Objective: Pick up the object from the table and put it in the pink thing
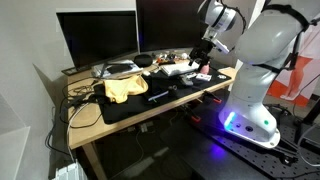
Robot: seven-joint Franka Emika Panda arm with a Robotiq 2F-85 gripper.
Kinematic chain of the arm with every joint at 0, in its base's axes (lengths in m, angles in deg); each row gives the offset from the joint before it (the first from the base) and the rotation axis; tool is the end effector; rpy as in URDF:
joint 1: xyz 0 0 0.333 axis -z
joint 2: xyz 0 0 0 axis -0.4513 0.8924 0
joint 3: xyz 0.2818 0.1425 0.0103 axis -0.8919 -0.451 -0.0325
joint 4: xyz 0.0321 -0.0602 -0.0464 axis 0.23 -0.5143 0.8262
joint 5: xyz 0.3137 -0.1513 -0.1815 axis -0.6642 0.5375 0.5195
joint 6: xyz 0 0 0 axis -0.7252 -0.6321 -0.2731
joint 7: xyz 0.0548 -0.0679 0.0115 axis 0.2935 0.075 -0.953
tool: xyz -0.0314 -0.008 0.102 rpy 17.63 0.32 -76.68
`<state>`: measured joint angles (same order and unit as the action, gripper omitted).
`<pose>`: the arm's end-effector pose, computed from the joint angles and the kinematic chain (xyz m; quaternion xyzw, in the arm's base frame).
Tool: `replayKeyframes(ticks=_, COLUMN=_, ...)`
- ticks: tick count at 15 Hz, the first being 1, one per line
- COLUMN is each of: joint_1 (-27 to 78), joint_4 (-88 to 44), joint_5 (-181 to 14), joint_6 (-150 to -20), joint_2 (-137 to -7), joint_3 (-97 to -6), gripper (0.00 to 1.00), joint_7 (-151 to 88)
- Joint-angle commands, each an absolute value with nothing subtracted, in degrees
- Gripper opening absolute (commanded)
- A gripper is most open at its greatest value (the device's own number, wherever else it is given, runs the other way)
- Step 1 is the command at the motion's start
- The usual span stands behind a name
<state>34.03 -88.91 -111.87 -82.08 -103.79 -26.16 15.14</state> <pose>0.2948 -0.1904 0.2662 -0.9624 0.1087 -0.0303 0.2470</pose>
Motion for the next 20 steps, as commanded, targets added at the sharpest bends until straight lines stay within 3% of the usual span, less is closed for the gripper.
replayKeyframes(ticks=1, joint_1=36.1, joint_4=-88.8, joint_5=-112.5, joint_6=-81.7, joint_2=-103.6, joint_3=-28.3, gripper=1.0, joint_7=15.6)
replayKeyframes(ticks=10, joint_1=39.0, joint_4=-88.3, joint_5=-109.6, joint_6=-78.1, joint_2=-106.4, joint_3=-29.7, gripper=1.0, joint_7=13.4)
replayKeyframes(ticks=20, joint_1=40.7, joint_4=-84.6, joint_5=-118.5, joint_6=-76.5, joint_2=-100.9, joint_3=-26.3, gripper=1.0, joint_7=16.2)
